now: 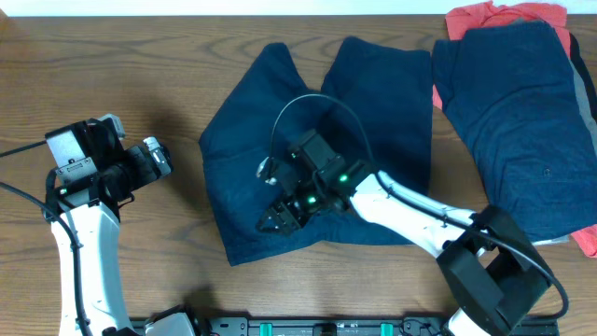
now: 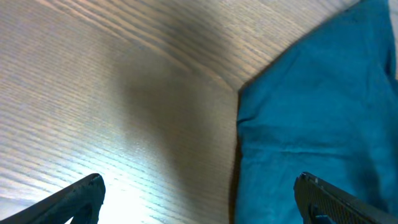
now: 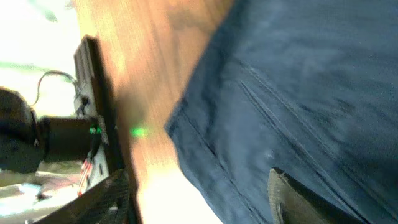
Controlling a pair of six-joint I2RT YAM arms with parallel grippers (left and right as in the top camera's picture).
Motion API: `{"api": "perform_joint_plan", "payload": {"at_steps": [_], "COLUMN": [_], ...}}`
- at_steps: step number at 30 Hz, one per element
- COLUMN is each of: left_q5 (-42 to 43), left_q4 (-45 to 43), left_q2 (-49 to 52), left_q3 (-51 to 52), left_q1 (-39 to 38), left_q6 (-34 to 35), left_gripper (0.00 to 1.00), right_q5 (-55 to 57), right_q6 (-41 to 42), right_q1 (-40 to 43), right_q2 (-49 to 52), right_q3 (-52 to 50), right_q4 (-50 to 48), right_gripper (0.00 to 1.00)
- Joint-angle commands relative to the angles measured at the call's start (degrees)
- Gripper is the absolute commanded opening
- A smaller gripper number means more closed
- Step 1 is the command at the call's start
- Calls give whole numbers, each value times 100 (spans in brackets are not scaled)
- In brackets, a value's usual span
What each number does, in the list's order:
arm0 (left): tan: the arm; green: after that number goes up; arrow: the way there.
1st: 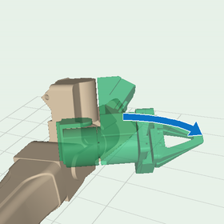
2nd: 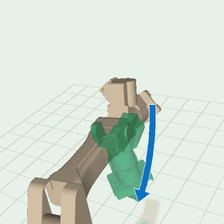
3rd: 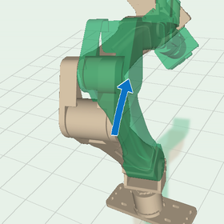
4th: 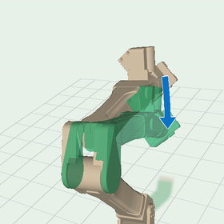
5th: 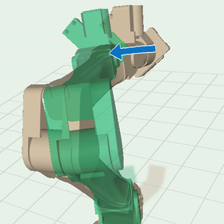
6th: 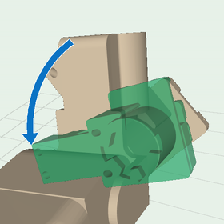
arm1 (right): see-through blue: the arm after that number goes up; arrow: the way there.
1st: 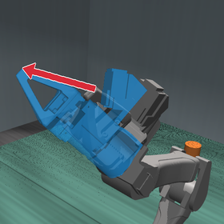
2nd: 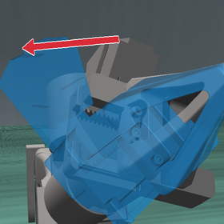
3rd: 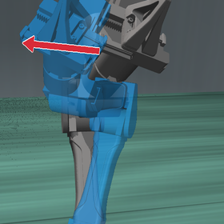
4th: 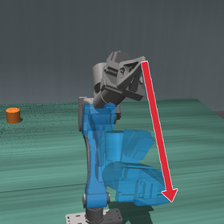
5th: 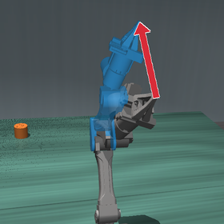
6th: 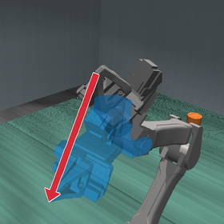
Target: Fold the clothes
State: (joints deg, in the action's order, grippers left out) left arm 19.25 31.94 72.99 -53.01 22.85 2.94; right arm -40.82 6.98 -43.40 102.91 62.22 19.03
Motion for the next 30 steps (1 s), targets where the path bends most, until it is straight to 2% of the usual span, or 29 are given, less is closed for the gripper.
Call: {"api": "perform_joint_plan", "payload": {"at_steps": [1,2,5,8,15,22,30], "left_q5": [365,463,935,868,98,61,31], "left_q4": [-70,-125,-553,-1198,-2417,-2409,-2297], "left_q2": [26,33,107,269,1405,3075,3410], "left_q3": [-101,-101,-101,-101,-413,-1670,-1858], "left_q1": [-9,-44,-328,-837,-1849,-2175,-2293], "left_q6": [-79,-81,-293,-352,-361,-485,-595], "left_gripper": [98,98,98,98,98,98,98], "right_q5": [787,1198,2573,3193,3289,3399,4061], "right_q6": [-199,-225,-546,-754,-828,-826,-81], "right_q1": [525,669,1104,1425,1930,2013,2105], "right_q2": [-343,-376,-417,-413,-413,-393,254], "right_q3": [431,562,1062,1296,1355,1353,1351], "right_q4": [315,474,1027,1119,1241,1248,1069], "right_gripper": [87,99,99,99,99,99,99]}}
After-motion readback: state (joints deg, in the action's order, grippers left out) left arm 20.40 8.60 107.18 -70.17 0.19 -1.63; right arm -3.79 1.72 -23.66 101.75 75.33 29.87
